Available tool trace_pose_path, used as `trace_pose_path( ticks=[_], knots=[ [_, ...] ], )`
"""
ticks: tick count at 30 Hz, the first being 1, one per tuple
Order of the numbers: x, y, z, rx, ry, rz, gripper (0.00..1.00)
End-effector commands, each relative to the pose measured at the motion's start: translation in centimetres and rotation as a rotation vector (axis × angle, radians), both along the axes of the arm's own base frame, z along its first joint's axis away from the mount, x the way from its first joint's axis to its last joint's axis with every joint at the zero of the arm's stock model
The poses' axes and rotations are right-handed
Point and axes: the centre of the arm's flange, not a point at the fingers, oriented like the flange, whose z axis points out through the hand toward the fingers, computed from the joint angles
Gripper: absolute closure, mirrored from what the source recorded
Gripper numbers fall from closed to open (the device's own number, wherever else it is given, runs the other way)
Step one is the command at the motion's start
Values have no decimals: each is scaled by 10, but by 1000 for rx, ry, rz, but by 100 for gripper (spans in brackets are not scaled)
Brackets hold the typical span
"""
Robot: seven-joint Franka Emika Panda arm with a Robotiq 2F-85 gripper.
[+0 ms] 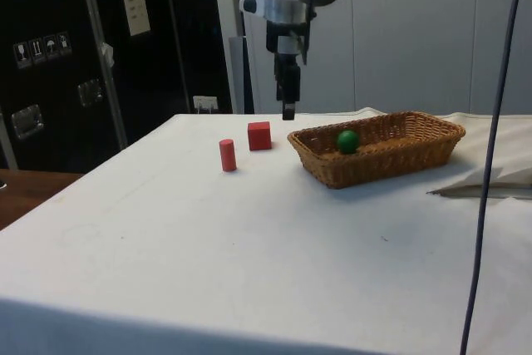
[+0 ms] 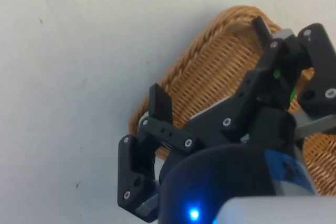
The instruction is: Pick up the object to the left of the cylinder and place it into the basket.
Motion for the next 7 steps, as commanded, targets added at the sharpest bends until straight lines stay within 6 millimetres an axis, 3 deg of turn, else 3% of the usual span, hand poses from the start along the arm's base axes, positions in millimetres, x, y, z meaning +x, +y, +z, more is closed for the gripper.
trace_pose_path(
  ticks=[1,7],
  knots=[
    [4,3,0,6,2,-3,0],
    [8,1,-3,-10,9,-5,0]
  ],
)
